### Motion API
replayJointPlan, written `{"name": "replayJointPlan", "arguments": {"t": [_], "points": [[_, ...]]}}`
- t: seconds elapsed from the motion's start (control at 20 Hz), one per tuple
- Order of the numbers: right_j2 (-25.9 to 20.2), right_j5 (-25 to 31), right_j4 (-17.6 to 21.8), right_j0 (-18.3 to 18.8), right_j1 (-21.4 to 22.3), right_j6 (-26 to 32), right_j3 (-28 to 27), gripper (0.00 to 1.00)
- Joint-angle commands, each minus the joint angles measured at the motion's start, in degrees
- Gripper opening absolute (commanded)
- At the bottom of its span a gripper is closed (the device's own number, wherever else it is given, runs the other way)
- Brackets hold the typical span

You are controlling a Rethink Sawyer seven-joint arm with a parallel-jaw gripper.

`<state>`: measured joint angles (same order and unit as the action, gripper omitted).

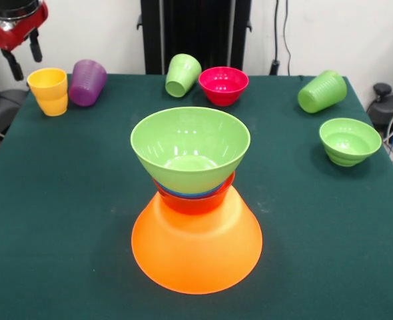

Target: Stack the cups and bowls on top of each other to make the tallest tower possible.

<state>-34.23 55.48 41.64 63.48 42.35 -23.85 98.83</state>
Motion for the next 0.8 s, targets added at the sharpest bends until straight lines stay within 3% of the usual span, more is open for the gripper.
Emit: {"name": "replayJointPlan", "arguments": {"t": [0.05, 0.45, 0.8], "points": [[-1.0, -1.4, 4.3, -1.5, -0.6, 6.1, 4.3, 1.00], [-0.9, -3.5, 6.3, 1.1, -1.1, 7.7, 6.5, 1.00], [-1.0, -4.8, 8.6, 1.3, -3.1, 7.2, 5.3, 1.00]]}}
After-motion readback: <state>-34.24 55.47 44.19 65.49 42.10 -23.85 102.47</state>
